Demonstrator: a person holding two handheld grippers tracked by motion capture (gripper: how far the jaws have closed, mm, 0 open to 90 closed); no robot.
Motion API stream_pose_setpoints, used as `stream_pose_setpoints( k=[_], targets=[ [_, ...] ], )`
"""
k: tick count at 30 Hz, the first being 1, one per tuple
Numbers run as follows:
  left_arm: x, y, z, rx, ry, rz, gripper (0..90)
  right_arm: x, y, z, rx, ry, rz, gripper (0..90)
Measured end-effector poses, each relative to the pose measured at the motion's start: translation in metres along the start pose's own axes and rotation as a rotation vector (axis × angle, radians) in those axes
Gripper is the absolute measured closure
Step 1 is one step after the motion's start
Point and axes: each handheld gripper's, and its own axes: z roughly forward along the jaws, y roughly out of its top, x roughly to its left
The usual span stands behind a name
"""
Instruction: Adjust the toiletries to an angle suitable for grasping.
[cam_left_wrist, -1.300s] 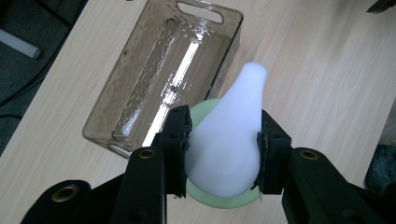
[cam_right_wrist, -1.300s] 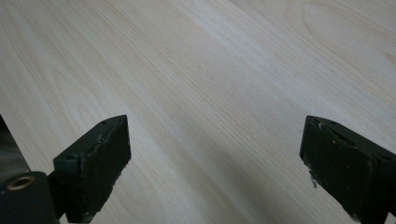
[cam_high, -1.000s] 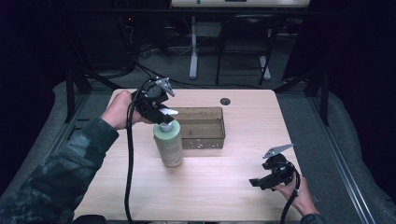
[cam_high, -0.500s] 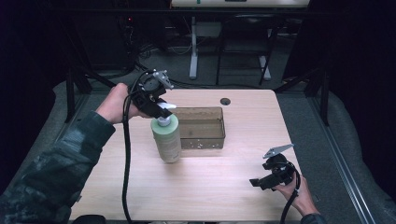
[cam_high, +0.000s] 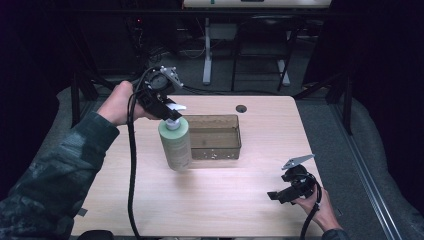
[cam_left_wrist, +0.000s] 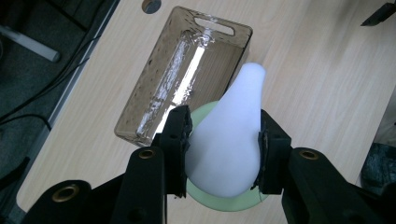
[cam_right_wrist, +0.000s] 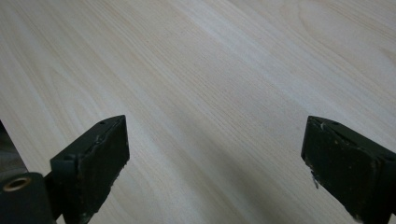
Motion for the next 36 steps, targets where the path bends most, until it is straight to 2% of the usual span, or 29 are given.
stream_pose_setpoints(
  k=[2,9,27,36],
  targets=[
    [0.001,0.001,-0.001,0.010,0.000,0.002,62.8,0.000,0.000,0.000,0.002,-0.002,-0.001,5.8],
    [0.002,0.005,-0.009,0.016,0.026,0.006,62.9,0.000,0.001,0.000,0.018,-0.055,-0.012,4.2],
    [0.012,0.016,-0.028,0.012,0.054,0.002,63.0,-0.001,-0.001,0.001,0.021,-0.051,0.003,4.5],
    [0.021,0.021,-0.037,0.014,0.075,-0.006,63.0,-0.001,-0.001,0.002,0.023,-0.054,0.002,5.0]
  ],
)
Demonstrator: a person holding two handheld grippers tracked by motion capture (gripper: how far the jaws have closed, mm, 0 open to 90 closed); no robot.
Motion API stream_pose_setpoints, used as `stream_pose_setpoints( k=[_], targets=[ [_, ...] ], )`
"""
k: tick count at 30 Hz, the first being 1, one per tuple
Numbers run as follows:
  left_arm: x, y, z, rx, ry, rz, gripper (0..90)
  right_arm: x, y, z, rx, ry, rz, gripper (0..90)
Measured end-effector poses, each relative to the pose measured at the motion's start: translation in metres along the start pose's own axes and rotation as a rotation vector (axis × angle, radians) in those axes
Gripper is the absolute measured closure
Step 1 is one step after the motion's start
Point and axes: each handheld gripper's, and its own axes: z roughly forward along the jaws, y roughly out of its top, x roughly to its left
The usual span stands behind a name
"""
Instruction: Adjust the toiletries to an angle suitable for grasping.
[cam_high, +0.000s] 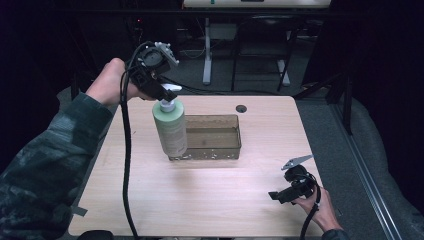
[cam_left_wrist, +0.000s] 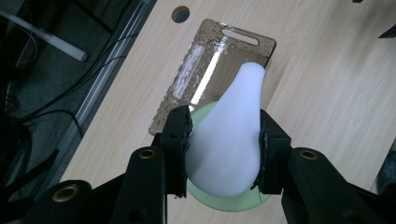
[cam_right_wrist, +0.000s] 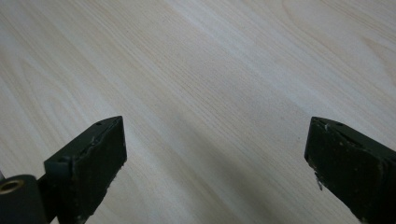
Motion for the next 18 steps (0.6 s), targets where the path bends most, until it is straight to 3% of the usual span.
stream_pose_setpoints(
  k=[9,18],
  targets=[
    [0.010,0.005,-0.002,-0.001,0.020,-0.019,63.0,0.000,0.000,0.000,0.001,0.001,0.004,5.2],
    [0.024,0.009,0.003,-0.019,0.072,-0.057,63.1,-0.001,-0.002,0.000,0.003,-0.001,0.001,5.4]
  ],
)
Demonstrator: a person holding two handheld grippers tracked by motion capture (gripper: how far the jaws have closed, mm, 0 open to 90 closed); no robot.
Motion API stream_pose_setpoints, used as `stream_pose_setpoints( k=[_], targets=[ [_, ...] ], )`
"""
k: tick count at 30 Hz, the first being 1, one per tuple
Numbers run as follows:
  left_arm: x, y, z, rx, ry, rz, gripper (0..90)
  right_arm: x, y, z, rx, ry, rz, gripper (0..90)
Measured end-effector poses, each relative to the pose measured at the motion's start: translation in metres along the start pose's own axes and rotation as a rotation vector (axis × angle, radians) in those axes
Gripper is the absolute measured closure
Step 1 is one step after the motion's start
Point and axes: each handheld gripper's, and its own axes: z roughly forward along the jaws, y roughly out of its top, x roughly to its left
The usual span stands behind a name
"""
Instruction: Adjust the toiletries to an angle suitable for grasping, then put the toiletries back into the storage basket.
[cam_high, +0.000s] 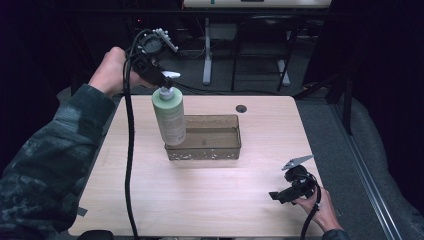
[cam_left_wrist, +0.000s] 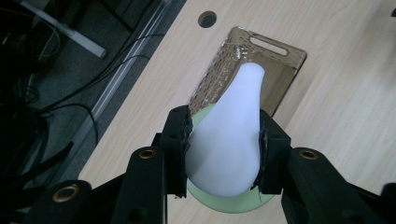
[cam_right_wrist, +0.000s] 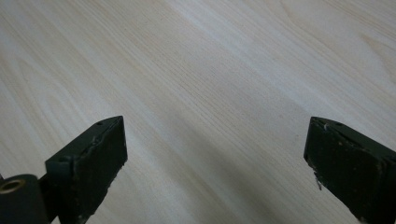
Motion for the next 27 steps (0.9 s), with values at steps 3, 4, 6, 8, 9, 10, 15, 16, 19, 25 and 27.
stream_pose_setpoints(
  k=[3,4,6,8,9,10,15,16,19,25,27],
  targets=[
    [0.004,0.003,0.002,0.001,0.003,-0.004,63.1,0.000,-0.001,0.000,-0.001,0.000,0.003,5.4],
    [0.004,0.004,0.002,0.001,0.006,-0.002,63.1,0.001,-0.002,0.000,0.002,-0.001,0.004,5.4],
    [0.006,0.005,0.004,0.003,0.005,0.000,63.1,0.001,-0.002,0.000,0.002,-0.001,0.002,5.4],
    [0.007,0.006,0.007,0.003,-0.001,-0.001,63.1,0.001,-0.003,-0.001,0.002,-0.003,0.005,5.5],
    [0.007,0.006,0.007,0.003,-0.001,-0.001,63.1,0.001,-0.003,-0.001,0.002,-0.003,0.005,5.5],
    [0.008,0.006,0.008,0.000,-0.003,-0.006,63.1,0.002,-0.003,-0.001,0.006,-0.005,0.009,5.5],
    [0.008,0.007,0.012,0.002,-0.004,-0.013,63.1,0.003,-0.002,0.000,0.004,-0.001,-0.001,5.6],
    [0.008,0.007,0.013,0.007,-0.006,-0.009,63.1,0.004,-0.002,0.000,0.007,-0.002,-0.002,5.6],
    [0.010,0.006,0.018,0.006,-0.005,-0.019,63.1,0.004,-0.001,0.001,0.010,0.001,-0.003,5.6],
    [0.010,0.002,0.029,0.025,-0.009,-0.026,63.1,0.004,0.000,0.003,0.009,0.001,-0.009,5.7],
    [0.010,0.002,0.034,0.039,-0.016,-0.022,63.1,0.005,0.000,0.002,0.011,0.003,-0.011,5.7]
  ],
)
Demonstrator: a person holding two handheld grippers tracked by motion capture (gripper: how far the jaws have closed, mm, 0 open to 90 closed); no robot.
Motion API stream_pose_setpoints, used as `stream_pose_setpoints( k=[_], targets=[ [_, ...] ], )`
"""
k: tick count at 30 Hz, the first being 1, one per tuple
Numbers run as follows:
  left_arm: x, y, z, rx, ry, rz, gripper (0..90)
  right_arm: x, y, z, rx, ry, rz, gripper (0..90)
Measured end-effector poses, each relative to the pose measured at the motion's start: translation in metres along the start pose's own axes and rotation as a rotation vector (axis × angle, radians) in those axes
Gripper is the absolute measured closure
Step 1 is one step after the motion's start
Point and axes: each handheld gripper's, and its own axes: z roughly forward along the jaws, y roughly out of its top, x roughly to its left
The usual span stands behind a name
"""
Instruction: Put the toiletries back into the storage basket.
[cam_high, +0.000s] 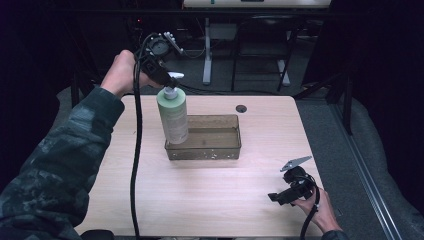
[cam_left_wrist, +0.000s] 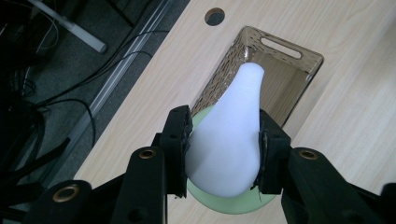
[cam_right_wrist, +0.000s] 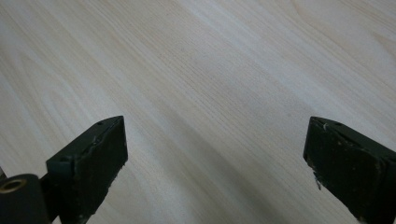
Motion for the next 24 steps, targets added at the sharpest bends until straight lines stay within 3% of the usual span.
stream_pose_setpoints(
  k=[8,24],
  targets=[
    [-0.001,-0.005,0.018,0.027,-0.022,-0.007,63.1,0.001,0.000,0.000,0.004,-0.001,-0.003,5.7],
    [-0.001,-0.018,0.043,0.032,-0.041,-0.032,63.2,0.002,0.001,-0.001,0.003,0.003,-0.013,5.9]
  ],
)
